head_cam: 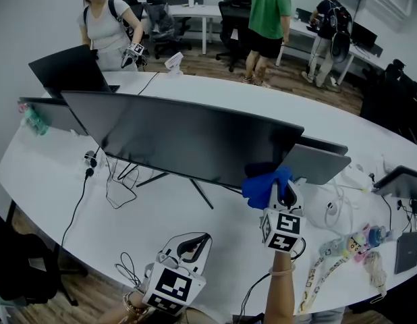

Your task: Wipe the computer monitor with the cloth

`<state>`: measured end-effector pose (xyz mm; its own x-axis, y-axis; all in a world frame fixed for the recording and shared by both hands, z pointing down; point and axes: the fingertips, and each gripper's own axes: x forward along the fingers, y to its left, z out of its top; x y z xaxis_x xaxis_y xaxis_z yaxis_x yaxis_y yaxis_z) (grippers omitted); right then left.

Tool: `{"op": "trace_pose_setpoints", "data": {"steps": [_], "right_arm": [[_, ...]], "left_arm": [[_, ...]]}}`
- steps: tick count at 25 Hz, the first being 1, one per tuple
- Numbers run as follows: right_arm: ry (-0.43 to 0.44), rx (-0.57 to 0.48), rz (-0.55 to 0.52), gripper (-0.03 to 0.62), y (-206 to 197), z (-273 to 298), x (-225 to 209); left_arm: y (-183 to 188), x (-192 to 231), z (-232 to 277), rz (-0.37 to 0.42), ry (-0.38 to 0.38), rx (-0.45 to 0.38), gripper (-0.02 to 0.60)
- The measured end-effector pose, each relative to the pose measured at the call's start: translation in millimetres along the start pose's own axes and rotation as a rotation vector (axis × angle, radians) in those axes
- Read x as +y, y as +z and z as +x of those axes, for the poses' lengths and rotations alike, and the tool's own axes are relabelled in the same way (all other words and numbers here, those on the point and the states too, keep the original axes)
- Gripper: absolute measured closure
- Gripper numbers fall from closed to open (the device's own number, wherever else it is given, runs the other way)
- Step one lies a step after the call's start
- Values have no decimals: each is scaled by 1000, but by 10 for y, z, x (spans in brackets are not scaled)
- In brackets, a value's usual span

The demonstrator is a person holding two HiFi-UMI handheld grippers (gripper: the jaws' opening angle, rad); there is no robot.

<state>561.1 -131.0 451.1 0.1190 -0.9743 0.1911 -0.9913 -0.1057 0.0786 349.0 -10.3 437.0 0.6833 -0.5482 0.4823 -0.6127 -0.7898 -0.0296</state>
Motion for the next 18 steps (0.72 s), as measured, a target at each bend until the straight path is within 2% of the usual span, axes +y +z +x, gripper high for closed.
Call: {"op": "trace_pose_setpoints", "data": {"steps": [4, 8, 13, 18], "right_arm": [[-1, 19, 2, 522, -96, 27, 15], [0, 37, 5, 522, -203, 54, 8], [-3, 64, 28, 522, -349, 101, 19], [-2, 87, 43, 522, -481, 131, 37]], "left_arm": [[-21, 18, 16, 18, 0, -1, 572], [-4, 3, 14, -8, 4, 5, 572], [-68, 63, -21, 31, 26, 33, 572], [-56, 94, -40, 7, 41, 18, 572]]}}
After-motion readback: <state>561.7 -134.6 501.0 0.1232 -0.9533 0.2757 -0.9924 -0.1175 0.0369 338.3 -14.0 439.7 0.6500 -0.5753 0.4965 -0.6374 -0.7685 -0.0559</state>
